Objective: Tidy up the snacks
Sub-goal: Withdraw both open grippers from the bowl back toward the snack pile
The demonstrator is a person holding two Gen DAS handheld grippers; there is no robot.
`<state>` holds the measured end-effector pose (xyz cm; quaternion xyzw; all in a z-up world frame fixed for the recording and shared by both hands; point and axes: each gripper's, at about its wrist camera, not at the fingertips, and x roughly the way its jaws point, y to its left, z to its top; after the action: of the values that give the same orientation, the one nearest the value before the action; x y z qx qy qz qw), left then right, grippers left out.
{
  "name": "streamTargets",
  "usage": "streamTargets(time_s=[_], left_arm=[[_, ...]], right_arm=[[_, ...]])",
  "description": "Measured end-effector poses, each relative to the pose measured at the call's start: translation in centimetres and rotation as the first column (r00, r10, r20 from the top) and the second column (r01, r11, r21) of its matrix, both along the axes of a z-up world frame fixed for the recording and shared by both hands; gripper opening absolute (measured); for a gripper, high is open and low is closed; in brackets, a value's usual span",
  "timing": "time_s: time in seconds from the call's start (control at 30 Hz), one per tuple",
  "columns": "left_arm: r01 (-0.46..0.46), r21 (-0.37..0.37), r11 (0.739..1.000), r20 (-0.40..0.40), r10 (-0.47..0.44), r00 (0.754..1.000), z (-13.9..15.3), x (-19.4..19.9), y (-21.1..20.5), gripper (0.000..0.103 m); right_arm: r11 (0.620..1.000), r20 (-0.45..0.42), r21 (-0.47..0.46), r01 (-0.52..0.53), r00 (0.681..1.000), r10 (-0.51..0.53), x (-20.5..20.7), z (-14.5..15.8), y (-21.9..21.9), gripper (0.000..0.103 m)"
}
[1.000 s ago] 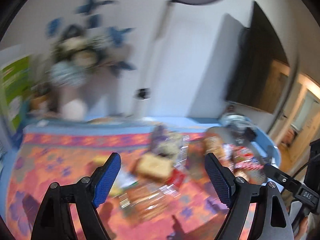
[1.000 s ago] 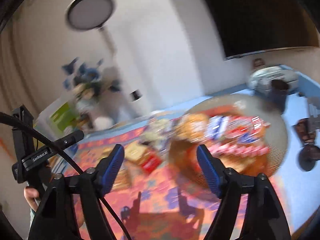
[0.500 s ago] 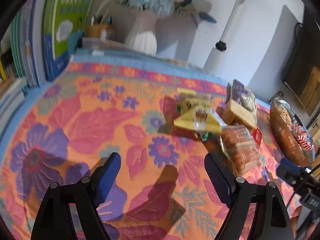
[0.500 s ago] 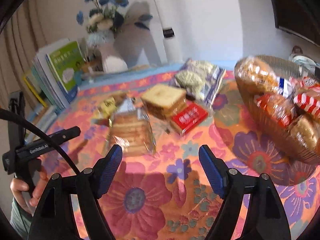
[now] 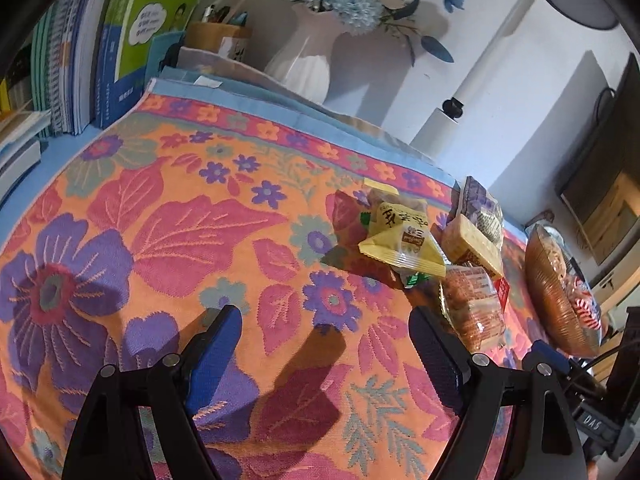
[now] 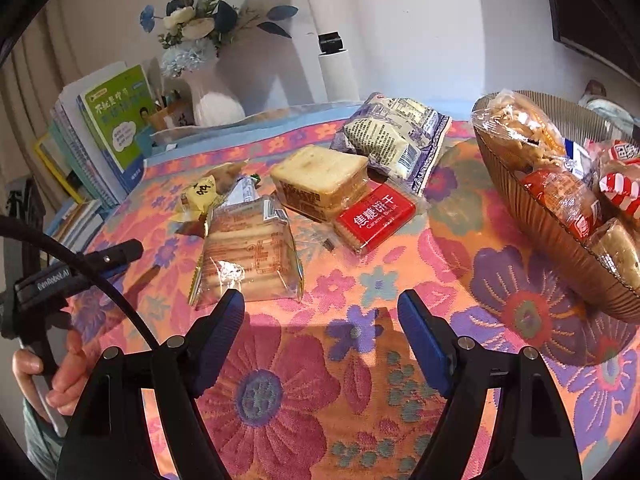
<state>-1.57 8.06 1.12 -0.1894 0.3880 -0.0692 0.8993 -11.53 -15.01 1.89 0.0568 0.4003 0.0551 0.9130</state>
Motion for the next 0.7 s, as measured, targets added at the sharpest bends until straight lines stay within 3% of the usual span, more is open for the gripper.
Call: streamTargets(time_s=[0.4, 0.7], left_arm=[[-0.06, 0.034, 0.998, 0.013, 0.059, 0.998, 0.2, -0.6, 0.4, 0.083], [-0.018, 0.081, 0.997, 0.019, 0.017, 1.0, 0.6, -0.6, -0.5, 0.083]], right_arm=[[0.997, -0.043, -0.069, -0.027, 0.999, 0.024, 0.7, -0.7, 1.1, 0.08], [0.995, -0.031, -0.095, -0.028, 0.999, 0.025, 0.4, -0.7, 1.4, 0.08]])
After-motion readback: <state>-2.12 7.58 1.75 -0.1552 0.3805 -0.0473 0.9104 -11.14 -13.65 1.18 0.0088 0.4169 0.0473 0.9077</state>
